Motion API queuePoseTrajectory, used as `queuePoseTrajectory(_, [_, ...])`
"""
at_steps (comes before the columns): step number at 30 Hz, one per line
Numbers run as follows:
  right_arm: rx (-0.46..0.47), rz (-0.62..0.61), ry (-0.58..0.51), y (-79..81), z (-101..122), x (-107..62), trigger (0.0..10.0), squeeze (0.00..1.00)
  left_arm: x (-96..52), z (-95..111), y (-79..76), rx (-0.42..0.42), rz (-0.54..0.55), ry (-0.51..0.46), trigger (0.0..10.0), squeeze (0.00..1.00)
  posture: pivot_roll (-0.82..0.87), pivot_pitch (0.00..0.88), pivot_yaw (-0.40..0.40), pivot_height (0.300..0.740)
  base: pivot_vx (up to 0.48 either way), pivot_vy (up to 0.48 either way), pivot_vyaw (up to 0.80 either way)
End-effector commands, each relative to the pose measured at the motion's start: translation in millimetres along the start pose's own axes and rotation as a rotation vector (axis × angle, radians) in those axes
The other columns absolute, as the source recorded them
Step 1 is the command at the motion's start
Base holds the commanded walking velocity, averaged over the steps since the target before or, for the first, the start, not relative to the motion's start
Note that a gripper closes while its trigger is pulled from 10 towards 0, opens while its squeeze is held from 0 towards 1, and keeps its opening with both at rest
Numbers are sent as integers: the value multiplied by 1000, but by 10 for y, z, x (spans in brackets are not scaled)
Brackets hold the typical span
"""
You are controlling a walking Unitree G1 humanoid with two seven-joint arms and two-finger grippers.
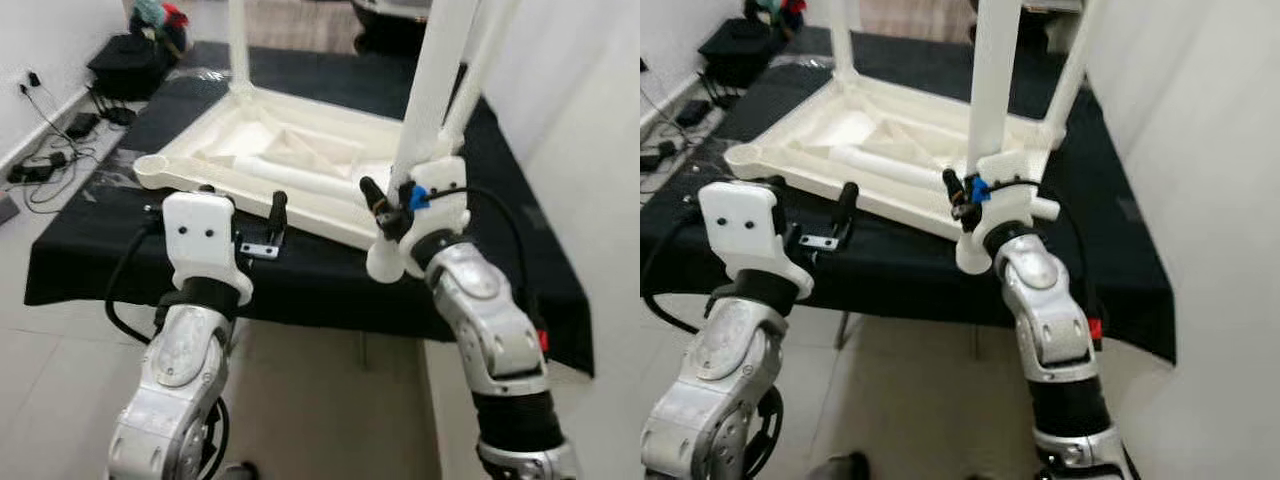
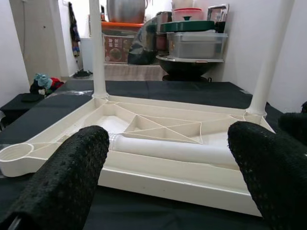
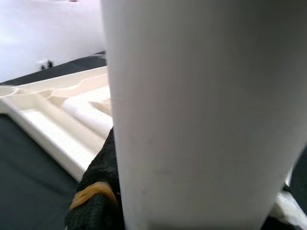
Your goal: Building children table
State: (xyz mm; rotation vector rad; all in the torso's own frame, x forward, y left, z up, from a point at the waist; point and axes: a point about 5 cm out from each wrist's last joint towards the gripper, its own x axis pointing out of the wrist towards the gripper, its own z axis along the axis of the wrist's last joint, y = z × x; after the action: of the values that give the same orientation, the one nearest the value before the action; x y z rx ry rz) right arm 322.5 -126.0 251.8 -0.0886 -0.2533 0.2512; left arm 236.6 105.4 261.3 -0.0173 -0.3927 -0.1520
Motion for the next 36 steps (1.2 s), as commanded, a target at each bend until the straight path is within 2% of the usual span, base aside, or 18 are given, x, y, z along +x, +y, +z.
queuePoseTrajectory(1, [-1, -59, -49, -100, 77, 20, 10000, 0, -10, 10, -12, 10, 1, 0, 10000, 0, 21, 207, -112, 740, 0, 0, 0])
queuePoseTrajectory(4, [-1, -77, -68, -134, 110, 28, 10000, 0, -11, 12, -11, 10, 1, -1, 10000, 0, 23, 207, -114, 740, 0, 0, 0])
queuePoseTrajectory(11, [-37, -178, -147, -397, 336, 91, 10000, 0, -15, 14, -13, 6, -1, 0, 10000, 0, 20, 214, -108, 740, 0, 0, 0])
queuePoseTrajectory(16, [-36, -183, -158, -416, 366, 101, 10000, 0, -14, 17, -14, 4, 0, -1, 10000, 0, 18, 216, -110, 740, 0, 0, -319])
queuePoseTrajectory(21, [-43, -177, -179, -430, 415, 135, 10000, 0, -11, 15, -14, 5, 0, 2, 10000, 0, 16, 225, -107, 740, 0, 0, -800])
queuePoseTrajectory(26, [-26, -151, -210, -394, 462, 154, 10000, 0, -2, 23, -8, 6, 2, 0, 10000, 0, 15, 230, -107, 740, 0, 0, -480])
queuePoseTrajectory(27, [39, -82, -223, -320, 477, 176, 10000, 0, 0, 29, -7, 7, 1, -2, 10000, 0, 15, 229, -107, 740, 0, 0, 0])
queuePoseTrajectory(28, [64, -50, -225, -287, 481, 186, 10000, 0, 0, 31, -7, 6, 1, -2, 10000, 0, 15, 229, -107, 740, 0, 0, 0])
queuePoseTrajectory(33, [80, 6, -205, -256, 474, 255, 10000, 0, 1, 40, -12, 6, 0, -4, 10000, 0, 13, 230, -110, 740, 0, 0, 0])
queuePoseTrajectory(36, [82, 40, -216, -342, 486, 333, 10000, 0, -2, 46, -24, 3, 0, -4, 10000, 0, 16, 235, -113, 740, 0, 0, 0])
